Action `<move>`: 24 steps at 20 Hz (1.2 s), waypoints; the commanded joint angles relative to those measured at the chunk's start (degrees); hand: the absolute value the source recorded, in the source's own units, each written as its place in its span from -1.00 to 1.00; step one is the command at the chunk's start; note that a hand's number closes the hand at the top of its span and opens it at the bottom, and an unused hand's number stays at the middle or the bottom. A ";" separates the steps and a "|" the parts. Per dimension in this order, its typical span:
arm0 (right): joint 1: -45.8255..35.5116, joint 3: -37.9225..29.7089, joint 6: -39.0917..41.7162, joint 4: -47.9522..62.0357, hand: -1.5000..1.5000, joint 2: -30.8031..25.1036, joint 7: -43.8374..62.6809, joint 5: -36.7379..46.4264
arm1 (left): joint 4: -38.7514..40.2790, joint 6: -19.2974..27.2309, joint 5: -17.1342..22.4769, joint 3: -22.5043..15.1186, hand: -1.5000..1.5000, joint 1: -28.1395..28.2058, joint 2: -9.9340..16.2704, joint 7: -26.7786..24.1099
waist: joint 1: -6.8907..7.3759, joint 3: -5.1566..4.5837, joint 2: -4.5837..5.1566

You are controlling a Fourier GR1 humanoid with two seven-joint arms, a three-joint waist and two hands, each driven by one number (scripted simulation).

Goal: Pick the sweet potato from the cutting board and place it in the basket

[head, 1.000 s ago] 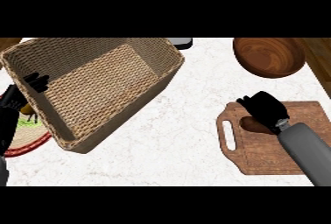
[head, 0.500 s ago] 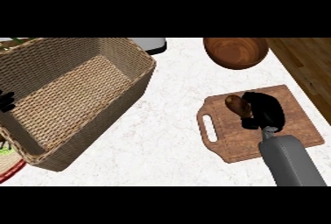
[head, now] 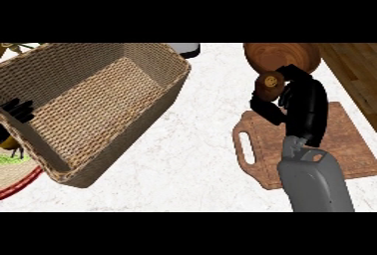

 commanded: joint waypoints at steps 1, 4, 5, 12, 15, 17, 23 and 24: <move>-3.76 6.38 -1.06 -12.82 1.00 1.18 12.25 3.59 | 2.55 -0.79 -1.03 -3.06 0.00 -4.55 -0.64 0.30 | 2.34 -0.39 1.23; -11.05 10.69 3.54 -18.10 1.00 1.21 22.95 7.41 | 4.25 -0.51 -2.78 -5.90 0.00 -5.71 -2.63 -0.86 | 3.80 -0.46 1.55; -14.00 11.60 6.18 -19.67 1.00 1.21 26.64 7.85 | 1.57 -0.76 -2.27 -6.65 0.00 -5.67 -2.90 1.02 | 4.91 -0.37 1.38; -33.11 11.43 14.81 -14.33 1.00 1.23 42.97 5.50 | 6.36 -1.97 -3.43 -8.15 0.00 -9.71 -3.74 -0.58 | 7.31 -0.36 2.21; -39.01 9.32 13.53 -8.18 1.00 1.23 44.57 3.32 | 4.55 -0.59 -4.81 -9.65 0.00 -11.96 -4.90 1.93 | 8.10 -0.29 2.40; -42.68 7.13 13.36 -4.32 1.00 1.22 45.00 0.80 | 5.18 -0.70 -4.66 -9.50 0.00 -13.69 -4.86 2.87 | 8.23 -0.29 2.54; -50.25 2.11 11.15 9.47 1.00 1.22 43.28 -5.57 | 6.07 -1.19 -5.03 -9.44 0.00 -13.50 -5.22 1.58 | 9.70 -0.31 3.05; -51.69 3.46 12.59 10.17 1.00 1.22 45.39 -5.51 | 5.76 -0.02 -6.32 -10.75 0.00 -12.48 -6.73 0.73 | 9.45 -0.33 2.73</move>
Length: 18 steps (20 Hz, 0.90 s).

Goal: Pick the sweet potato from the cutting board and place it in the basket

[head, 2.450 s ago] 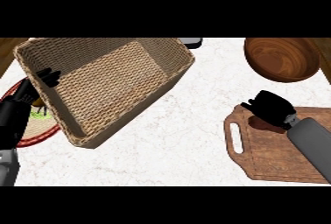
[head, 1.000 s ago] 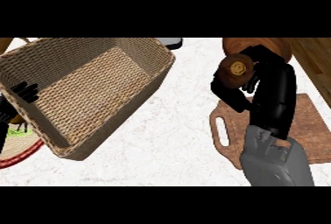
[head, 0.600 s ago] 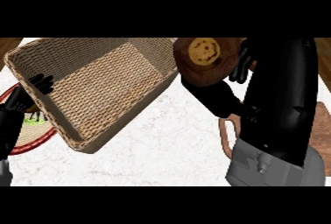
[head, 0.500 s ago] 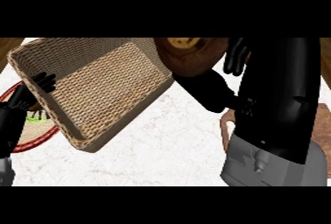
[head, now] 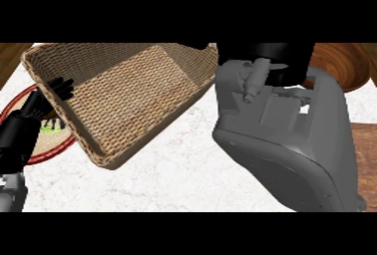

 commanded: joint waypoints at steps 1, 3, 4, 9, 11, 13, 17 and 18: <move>-5.14 -0.80 -1.47 8.68 1.00 0.26 13.26 -5.01 | 2.67 -2.11 0.16 -2.34 0.00 -1.55 -0.83 -0.33 | 0.53 -0.30 0.64; -5.67 -3.79 -2.43 10.78 1.00 0.26 11.47 -7.64 | 2.48 -1.69 -0.26 -2.94 0.00 -2.78 -1.46 0.89 | -0.13 -0.20 0.65; -6.82 -1.47 -2.14 11.51 1.00 0.26 14.89 -9.28 | 2.88 -1.39 -0.20 -1.75 0.00 -3.75 -0.83 0.95 | 0.14 -0.26 0.45; -10.30 -2.25 5.69 20.85 1.00 0.26 14.92 -9.37 | 2.58 -1.05 -1.11 -2.50 0.00 -0.97 -1.89 0.16 | -0.97 -0.31 0.07; -8.30 -1.62 8.54 22.71 1.00 0.26 12.86 -9.32 | 2.85 -0.60 -1.36 -1.80 0.00 -1.44 -1.73 0.15 | -2.18 -0.22 0.13; -12.51 0.03 7.77 27.22 1.00 0.26 14.81 -9.29 | 3.38 -1.82 -0.15 -1.16 0.00 -1.62 -1.39 -0.25 | -1.04 -0.35 0.30; -12.92 2.03 10.60 29.32 1.00 0.26 14.02 -14.61 | 1.10 -0.81 -1.97 -2.79 0.00 -2.17 -2.29 1.90 | -1.21 -0.17 0.00; -13.73 1.93 6.82 29.93 -1.00 0.25 13.78 -15.55 | 2.38 -1.77 -0.80 -1.51 0.00 -3.12 -1.61 1.56 | -0.86 -0.18 0.24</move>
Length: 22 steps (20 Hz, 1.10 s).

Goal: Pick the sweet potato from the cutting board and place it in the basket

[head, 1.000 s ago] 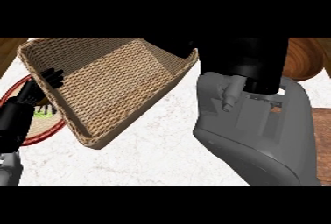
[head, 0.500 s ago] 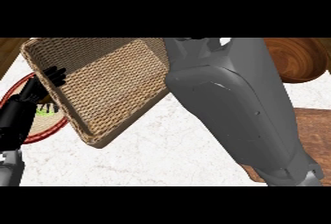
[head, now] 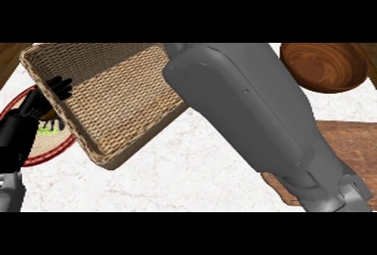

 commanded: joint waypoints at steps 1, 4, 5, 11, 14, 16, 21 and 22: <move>-4.08 -0.75 2.42 1.84 -1.00 0.34 12.89 -5.69 | 5.18 -1.84 0.28 -0.89 0.00 -3.00 -0.24 -0.30 | -0.79 -0.27 0.46; -1.24 -0.02 -1.11 2.17 -1.00 0.34 10.10 -8.56 | 4.71 0.48 -2.09 -3.42 0.00 -2.25 -3.49 -1.47 | -0.99 -0.23 0.54; -1.44 0.52 -1.57 0.91 -1.00 0.34 10.74 -9.79 | 6.00 -0.14 -1.71 -2.45 0.00 -2.57 -2.80 -2.50 | -1.18 -0.24 0.46; -4.04 -0.44 -14.67 -0.19 -1.00 0.33 8.79 -5.31 | 4.07 -1.63 -0.62 -1.03 0.00 -1.52 -1.57 -1.42 | -1.01 -0.22 0.31; -3.43 -5.91 -21.22 -0.58 -1.00 0.33 7.12 -1.51 | 3.15 -0.99 -0.98 -1.08 0.00 -0.59 -2.11 -1.32 | -1.78 -0.18 0.34; -1.74 -8.75 -25.03 -2.22 -1.00 0.14 5.89 3.21 | 1.91 -0.54 -0.97 -0.76 0.00 0.32 -2.27 -0.44 | -3.24 -0.09 0.05; 2.89 -14.52 -30.06 -6.10 -1.00 -0.25 6.69 10.80 | -0.09 -0.45 -0.69 0.25 0.00 2.58 -2.08 0.00 | -4.26 -0.04 -0.41; 4.15 -16.55 -30.40 -7.98 -1.00 -1.57 5.91 11.55 | 1.68 -1.74 0.56 1.91 0.00 3.16 -0.92 -1.25 | -5.10 -0.08 -0.38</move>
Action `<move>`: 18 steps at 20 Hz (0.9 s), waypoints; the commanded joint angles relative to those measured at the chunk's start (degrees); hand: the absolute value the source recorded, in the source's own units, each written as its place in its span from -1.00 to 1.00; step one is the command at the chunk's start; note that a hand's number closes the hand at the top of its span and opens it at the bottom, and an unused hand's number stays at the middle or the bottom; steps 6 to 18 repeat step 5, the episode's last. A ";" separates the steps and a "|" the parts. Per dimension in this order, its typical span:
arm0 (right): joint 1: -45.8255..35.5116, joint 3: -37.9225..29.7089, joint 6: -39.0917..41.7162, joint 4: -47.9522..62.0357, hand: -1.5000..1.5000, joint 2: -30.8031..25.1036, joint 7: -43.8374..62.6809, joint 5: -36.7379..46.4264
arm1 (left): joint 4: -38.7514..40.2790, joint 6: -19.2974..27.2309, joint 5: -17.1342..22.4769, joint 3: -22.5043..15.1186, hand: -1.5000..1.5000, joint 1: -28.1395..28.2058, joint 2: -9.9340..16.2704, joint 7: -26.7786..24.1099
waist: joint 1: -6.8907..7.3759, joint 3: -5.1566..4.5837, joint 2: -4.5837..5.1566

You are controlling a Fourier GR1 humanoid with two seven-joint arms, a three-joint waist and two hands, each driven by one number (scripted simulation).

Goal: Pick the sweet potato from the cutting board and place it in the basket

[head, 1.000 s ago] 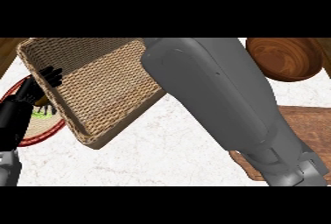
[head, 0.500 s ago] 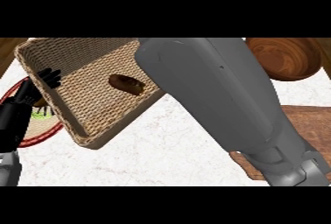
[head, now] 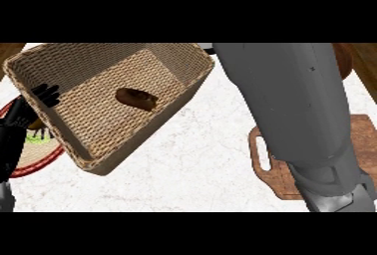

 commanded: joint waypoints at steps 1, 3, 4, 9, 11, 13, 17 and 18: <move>3.59 -4.75 -11.21 -4.75 -1.00 0.79 10.85 5.78 | 2.61 0.76 -1.69 -2.86 0.00 -0.66 -2.34 0.30 | -2.51 -0.31 0.25; 8.40 -5.88 -11.24 -9.48 -1.00 1.37 10.33 7.49 | 1.90 0.14 -0.71 -1.45 0.00 -0.05 -1.45 0.59 | -3.34 -0.25 -0.15; 9.74 -6.86 -10.51 -10.93 -1.00 1.24 11.22 9.87 | 0.93 -0.51 -0.28 -0.63 0.00 1.15 -0.52 1.25 | -3.19 -0.26 -0.41; 12.68 -5.96 -11.37 -13.86 -1.00 1.39 10.50 10.46 | 1.03 -0.97 0.10 -0.45 0.00 1.32 -0.40 0.80 | -3.26 -0.26 -0.45; 12.68 -5.96 -11.37 -13.86 -1.00 1.39 10.50 10.46 | 1.03 -0.97 0.10 -0.45 0.00 1.32 -0.40 0.80 | -3.26 -0.26 -0.45; 12.68 -5.96 -11.37 -13.86 -1.00 1.39 10.50 10.46 | 1.03 -0.97 0.10 -0.45 0.00 1.32 -0.40 0.80 | -3.26 -0.26 -0.45; 12.68 -5.96 -11.37 -13.86 -1.00 1.39 10.50 10.46 | 1.03 -0.97 0.10 -0.45 0.00 1.32 -0.40 0.80 | -3.26 -0.26 -0.45; 12.68 -5.96 -11.37 -13.86 -1.00 1.39 10.50 10.46 | 1.03 -0.97 0.10 -0.45 0.00 1.32 -0.40 0.80 | -3.26 -0.26 -0.45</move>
